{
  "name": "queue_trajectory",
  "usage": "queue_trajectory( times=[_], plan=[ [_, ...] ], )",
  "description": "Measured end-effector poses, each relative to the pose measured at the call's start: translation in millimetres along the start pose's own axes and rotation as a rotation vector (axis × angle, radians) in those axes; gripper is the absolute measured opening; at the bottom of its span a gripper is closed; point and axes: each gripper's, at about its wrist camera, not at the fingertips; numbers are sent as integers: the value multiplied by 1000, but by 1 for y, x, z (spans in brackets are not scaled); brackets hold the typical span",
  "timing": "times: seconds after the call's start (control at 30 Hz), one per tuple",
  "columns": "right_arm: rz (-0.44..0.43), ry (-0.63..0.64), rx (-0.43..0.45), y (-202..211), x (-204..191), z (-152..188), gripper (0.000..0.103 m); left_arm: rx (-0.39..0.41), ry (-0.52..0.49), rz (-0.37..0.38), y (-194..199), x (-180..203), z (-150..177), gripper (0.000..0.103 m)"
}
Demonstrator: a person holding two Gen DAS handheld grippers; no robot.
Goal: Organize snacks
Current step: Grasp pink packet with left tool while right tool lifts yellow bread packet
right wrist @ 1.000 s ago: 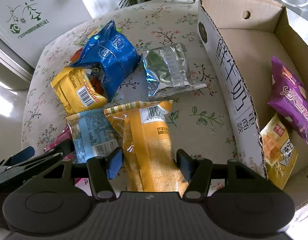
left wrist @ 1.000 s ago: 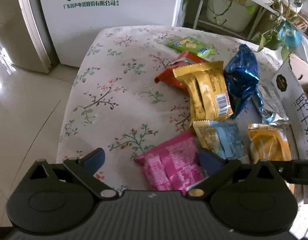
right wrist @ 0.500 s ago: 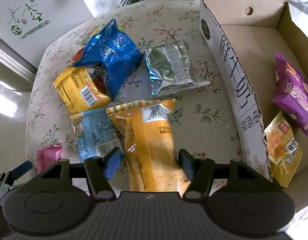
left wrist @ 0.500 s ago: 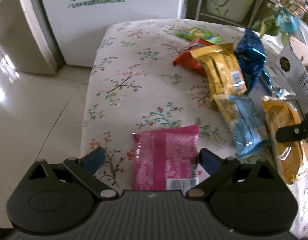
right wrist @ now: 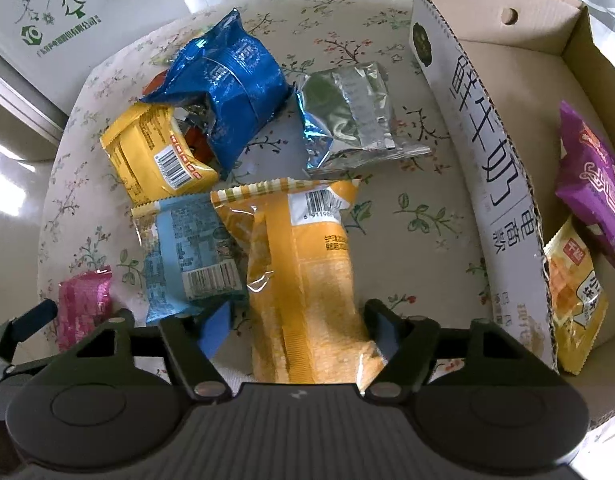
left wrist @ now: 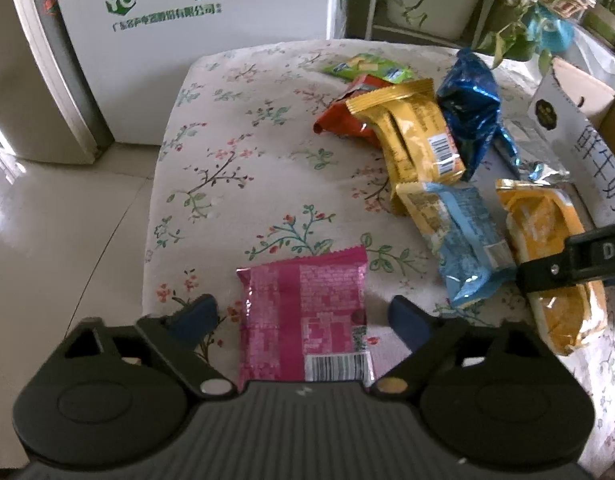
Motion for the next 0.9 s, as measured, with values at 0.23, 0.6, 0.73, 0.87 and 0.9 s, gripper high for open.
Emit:
queue_trajectory(
  times=[0.23, 0.6, 0.73, 0.87, 0.9],
  plan=[
    [-21, 10, 7, 3, 4, 0, 59, 41, -13, 5, 9, 5, 5, 54],
    [-70, 11, 65, 23, 13, 6, 58, 82, 116, 21, 26, -6, 18, 50],
    [-90, 15, 80, 30, 14, 9, 58, 110, 133, 15, 35, -7, 24, 50],
    [-103, 20, 88, 35, 17, 11, 58, 116, 145, 21, 39, -5, 29, 50],
    [-106, 24, 91, 37, 16, 11, 58, 115, 145, 26, 41, -5, 31, 50]
  ],
)
Point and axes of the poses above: each gripper's, at about its wrist camera, not at the fingertips, and y roughly against the way its jaws point, x to its right, z to its underside, and after that the axes turned 8 degrees about -x, right-handed
